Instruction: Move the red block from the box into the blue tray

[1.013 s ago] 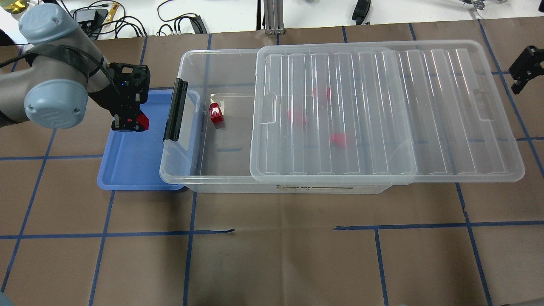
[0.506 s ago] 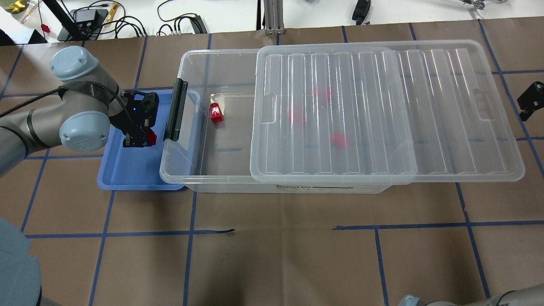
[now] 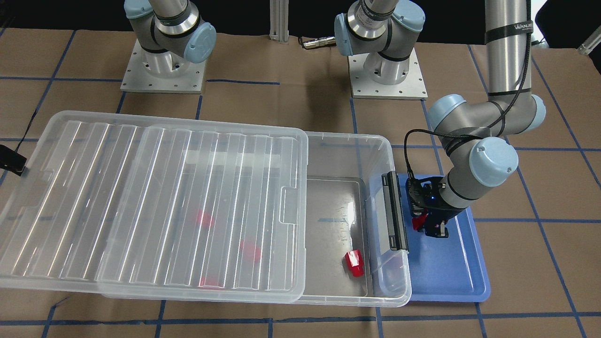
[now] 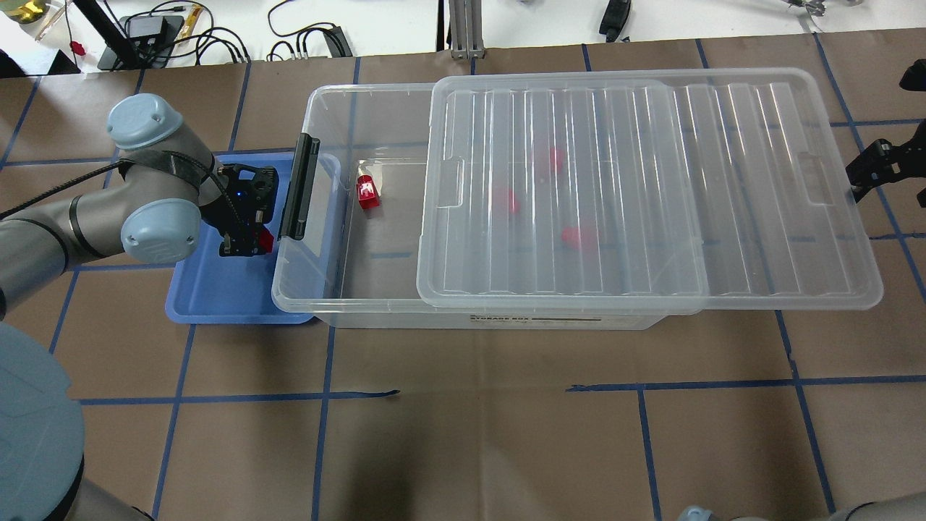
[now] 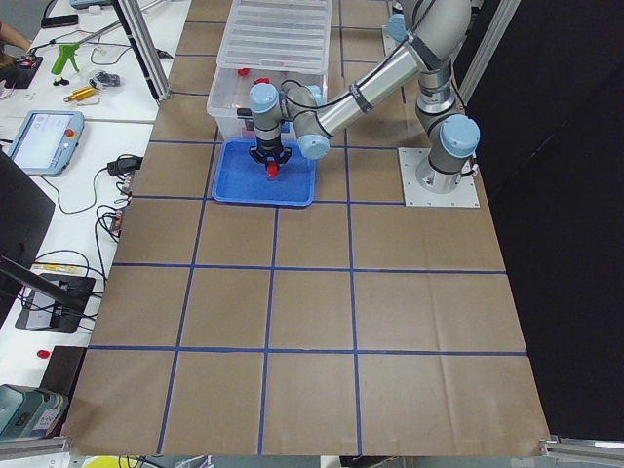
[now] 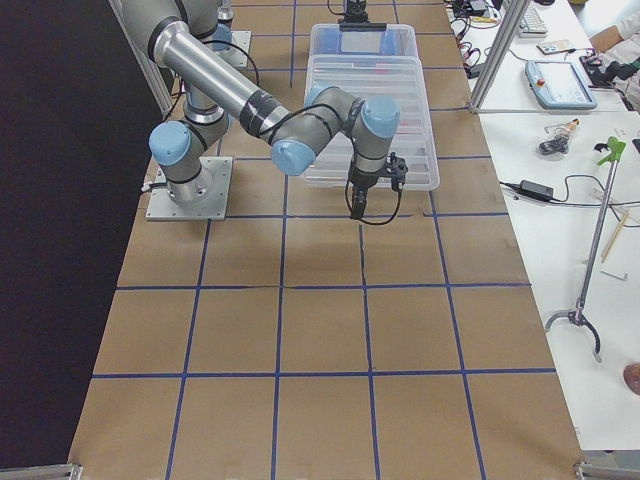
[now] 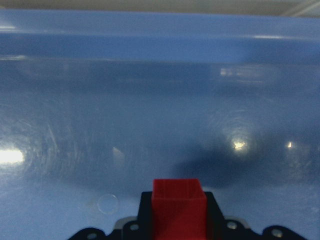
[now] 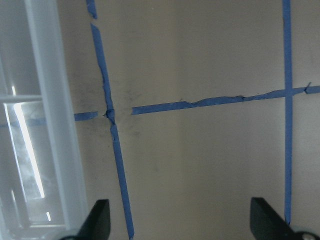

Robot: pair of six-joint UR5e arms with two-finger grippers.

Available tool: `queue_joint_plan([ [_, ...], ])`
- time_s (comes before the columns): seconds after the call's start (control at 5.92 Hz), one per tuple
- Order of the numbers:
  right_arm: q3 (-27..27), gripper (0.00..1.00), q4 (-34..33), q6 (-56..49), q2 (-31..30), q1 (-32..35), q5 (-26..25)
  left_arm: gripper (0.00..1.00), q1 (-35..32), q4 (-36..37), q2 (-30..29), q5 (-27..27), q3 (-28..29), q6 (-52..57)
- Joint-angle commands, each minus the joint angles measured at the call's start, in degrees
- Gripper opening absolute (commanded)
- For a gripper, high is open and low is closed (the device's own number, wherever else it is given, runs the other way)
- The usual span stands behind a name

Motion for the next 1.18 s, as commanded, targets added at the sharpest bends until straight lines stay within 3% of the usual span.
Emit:
queue_joint_plan([
  [0.0,2.1,1.00,0.1,0.7,-1.5,1.8,2.0,0.84,0.0,-0.4,-0.4,0.2,0.7,-0.1],
  [0.34,3.8,1.00,0.1,5.4,-2.9,5.6,2.2,0.87,-0.5,-5.6,3.0,0.5,3.1,-0.6],
  [0.68,3.8,1.00,0.1,9.5,-3.4,11.7,2.2,0.87,-1.9,-23.2,8.7,-0.1,11.8,-7.0],
  [1.01,3.5,1.00,0.1,13.1,-3.8,16.3,1.9,0.87,-8.4,-28.6,13.9,-0.3,15.7,-24.3],
])
